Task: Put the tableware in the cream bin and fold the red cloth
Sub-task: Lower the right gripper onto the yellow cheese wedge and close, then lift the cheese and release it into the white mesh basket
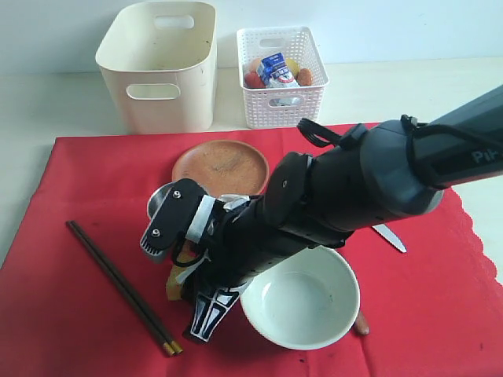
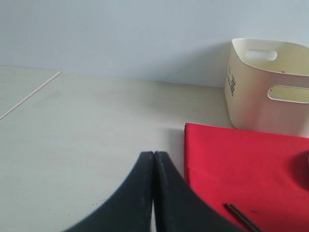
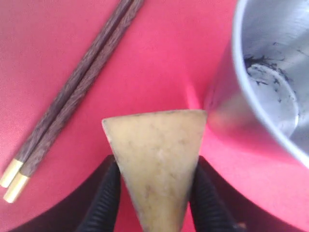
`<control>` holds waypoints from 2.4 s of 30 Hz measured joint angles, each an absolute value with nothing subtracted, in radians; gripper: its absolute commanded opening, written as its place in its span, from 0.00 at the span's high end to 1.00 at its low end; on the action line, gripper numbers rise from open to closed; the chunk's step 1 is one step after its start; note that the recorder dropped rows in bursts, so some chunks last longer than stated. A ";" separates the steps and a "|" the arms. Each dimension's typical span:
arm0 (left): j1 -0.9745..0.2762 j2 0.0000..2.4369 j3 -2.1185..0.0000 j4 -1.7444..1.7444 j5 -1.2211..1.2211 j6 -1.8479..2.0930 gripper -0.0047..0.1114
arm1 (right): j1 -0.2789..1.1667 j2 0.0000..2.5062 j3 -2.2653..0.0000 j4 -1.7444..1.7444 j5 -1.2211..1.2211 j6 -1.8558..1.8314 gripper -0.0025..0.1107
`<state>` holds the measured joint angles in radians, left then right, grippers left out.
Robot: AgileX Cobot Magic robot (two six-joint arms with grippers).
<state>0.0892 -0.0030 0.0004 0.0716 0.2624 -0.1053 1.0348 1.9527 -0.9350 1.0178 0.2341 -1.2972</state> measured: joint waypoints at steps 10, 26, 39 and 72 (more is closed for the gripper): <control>0.089 -0.003 0.000 0.072 0.262 -0.105 0.95 | 1.035 1.873 -0.935 1.011 0.328 -1.297 0.98; 0.089 -0.003 0.000 0.072 0.262 -0.105 0.95 | 0.973 1.574 -0.941 1.009 0.066 -1.220 0.98; 0.089 -0.003 0.000 0.072 0.262 -0.105 0.95 | 0.648 1.681 -1.128 1.020 0.000 -1.075 0.98; 0.089 -0.003 0.000 0.072 0.262 -0.105 0.95 | 0.564 2.270 -1.559 1.021 -0.268 -1.069 0.47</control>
